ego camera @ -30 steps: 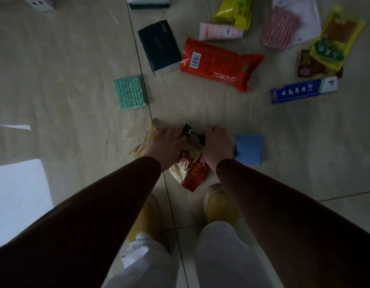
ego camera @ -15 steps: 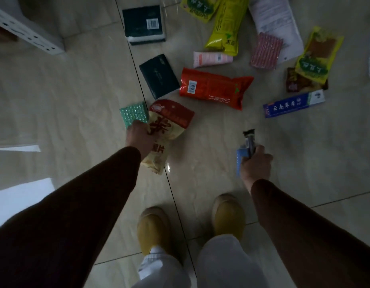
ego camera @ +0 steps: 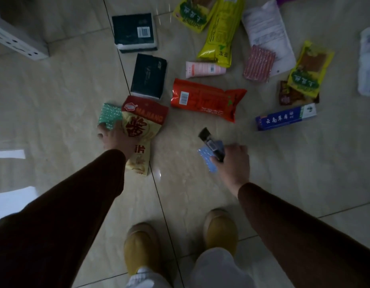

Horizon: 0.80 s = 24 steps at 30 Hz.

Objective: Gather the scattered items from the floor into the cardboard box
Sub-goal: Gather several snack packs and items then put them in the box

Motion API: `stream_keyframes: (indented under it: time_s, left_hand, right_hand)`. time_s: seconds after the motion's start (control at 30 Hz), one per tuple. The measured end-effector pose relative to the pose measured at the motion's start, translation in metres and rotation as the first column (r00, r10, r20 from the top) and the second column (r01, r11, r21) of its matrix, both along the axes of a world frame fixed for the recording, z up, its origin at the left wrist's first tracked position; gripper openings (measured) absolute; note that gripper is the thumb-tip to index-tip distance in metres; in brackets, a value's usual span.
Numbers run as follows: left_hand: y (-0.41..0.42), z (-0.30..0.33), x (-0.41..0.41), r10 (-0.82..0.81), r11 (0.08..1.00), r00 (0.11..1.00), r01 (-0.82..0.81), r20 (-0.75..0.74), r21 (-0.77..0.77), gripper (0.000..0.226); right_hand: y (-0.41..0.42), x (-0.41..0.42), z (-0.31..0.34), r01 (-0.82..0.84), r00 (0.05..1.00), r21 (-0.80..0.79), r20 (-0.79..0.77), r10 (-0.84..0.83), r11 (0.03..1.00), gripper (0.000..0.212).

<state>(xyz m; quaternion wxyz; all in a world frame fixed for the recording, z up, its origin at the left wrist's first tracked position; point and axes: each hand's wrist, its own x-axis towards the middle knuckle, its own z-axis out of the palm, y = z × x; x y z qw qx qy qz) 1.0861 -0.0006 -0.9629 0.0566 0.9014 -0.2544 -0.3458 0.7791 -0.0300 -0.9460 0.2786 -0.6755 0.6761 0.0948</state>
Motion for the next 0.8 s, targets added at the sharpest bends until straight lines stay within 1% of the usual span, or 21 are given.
stream_keyframes:
  time_s: [0.03, 0.07, 0.13, 0.2, 0.23, 0.27, 0.3, 0.33, 0.37, 0.4, 0.47, 0.5, 0.53, 0.57, 0.6, 0.63, 0.7, 0.73, 0.8]
  left_hand:
    - [-0.002, 0.003, 0.002, -0.04, 0.999, 0.998, 0.04, 0.048, 0.014, 0.052]
    - [-0.004, 0.007, 0.003, -0.077, 0.997, 0.992, 0.076, 0.098, 0.01, 0.049]
    - [-0.011, 0.008, 0.01, -0.1, 0.993, 0.979, 0.111, 0.176, -0.05, 0.04]
    - [-0.018, 0.007, 0.02, -0.133, 0.987, 0.971, 0.148, 0.198, -0.062, 0.041]
    - [-0.021, 0.004, 0.026, -0.162, 0.984, 0.966, 0.173, 0.201, -0.041, 0.049]
    - [-0.025, 0.003, 0.032, -0.178, 0.982, 0.964, 0.185, 0.196, -0.021, 0.063]
    - [-0.028, 0.0, 0.037, -0.15, 0.988, 0.975, 0.155, 0.163, -0.015, 0.082]
    - [-0.031, -0.002, 0.042, -0.078, 0.996, 0.993, 0.08, 0.091, -0.028, 0.098]
    - [-0.034, -0.005, 0.045, 0.001, 0.999, 1.0, 0.0, 0.026, -0.043, 0.109]
    - [-0.037, -0.008, 0.046, 0.031, 0.999, 1.0, -0.031, 0.001, -0.025, 0.117]
    - [-0.041, -0.014, 0.044, -0.039, 0.996, 0.998, 0.034, 0.051, 0.082, 0.125]
    - [-0.043, -0.016, 0.042, -0.07, 0.992, 0.995, 0.062, 0.067, 0.113, 0.123]
    - [-0.044, -0.018, 0.041, -0.061, 0.991, 0.997, 0.055, 0.05, 0.119, 0.117]
    - [-0.044, -0.02, 0.038, -0.025, 0.994, 1.0, 0.025, 0.002, 0.108, 0.108]
    - [-0.043, -0.02, 0.033, -0.013, 0.994, 0.999, 0.016, -0.036, 0.105, 0.098]
    - [-0.04, -0.017, 0.029, -0.031, 0.993, 0.998, 0.038, -0.062, 0.11, 0.085]
    - [-0.032, -0.012, 0.023, -0.07, 0.989, 0.985, 0.09, -0.156, 0.119, 0.06]
    - [-0.03, -0.006, 0.021, -0.06, 0.991, 0.969, 0.088, -0.238, 0.106, 0.05]
    - [-0.034, 0.016, 0.015, -0.019, 0.997, 0.909, 0.046, -0.416, 0.056, 0.039]
  right_hand:
    - [-0.013, 0.007, 0.007, -0.057, 0.995, -0.033, 0.078, 0.059, 0.998, 0.026]
    - [-0.027, 0.015, 0.012, -0.131, 0.985, -0.073, 0.107, 0.139, 0.989, 0.025]
    - [-0.058, 0.027, 0.014, -0.295, 0.948, -0.149, 0.08, 0.309, 0.944, 0.029]
    - [-0.091, 0.039, 0.013, -0.361, 0.928, -0.121, 0.051, 0.369, 0.925, 0.036]
    - [-0.106, 0.044, 0.012, -0.369, 0.928, -0.08, 0.032, 0.372, 0.926, 0.039]
    - [-0.118, 0.049, 0.01, -0.372, 0.928, -0.033, 0.004, 0.372, 0.928, 0.043]
    - [-0.127, 0.053, 0.007, -0.372, 0.928, 0.009, -0.026, 0.372, 0.928, 0.048]
    - [-0.133, 0.056, 0.004, -0.372, 0.926, 0.037, -0.052, 0.373, 0.928, 0.054]
    - [-0.136, 0.058, 0.001, -0.364, 0.927, 0.047, -0.072, 0.367, 0.93, 0.059]
    - [-0.137, 0.06, -0.002, -0.349, 0.932, 0.036, -0.088, 0.351, 0.936, 0.062]
    - [-0.133, 0.062, -0.009, -0.306, 0.946, -0.008, -0.115, 0.303, 0.952, 0.075]
    - [-0.131, 0.063, -0.013, -0.295, 0.948, -0.02, -0.134, 0.289, 0.955, 0.087]
    - [-0.128, 0.064, -0.015, -0.293, 0.947, -0.019, -0.147, 0.287, 0.956, 0.1]
    - [-0.126, 0.066, -0.017, -0.289, 0.946, -0.012, -0.156, 0.284, 0.957, 0.111]
    - [-0.123, 0.067, -0.018, -0.267, 0.952, 0.007, -0.154, 0.265, 0.964, 0.115]
    - [-0.12, 0.068, -0.017, -0.225, 0.963, 0.034, -0.145, 0.227, 0.974, 0.111]
    - [-0.116, 0.066, -0.015, -0.106, 0.988, 0.096, -0.1, 0.115, 0.99, 0.083]
    - [-0.112, 0.062, -0.012, -0.024, 0.998, 0.143, -0.051, 0.031, 0.989, 0.068]
    - [-0.101, 0.05, -0.008, 0.157, 0.981, 0.272, 0.067, -0.181, 0.949, 0.054]
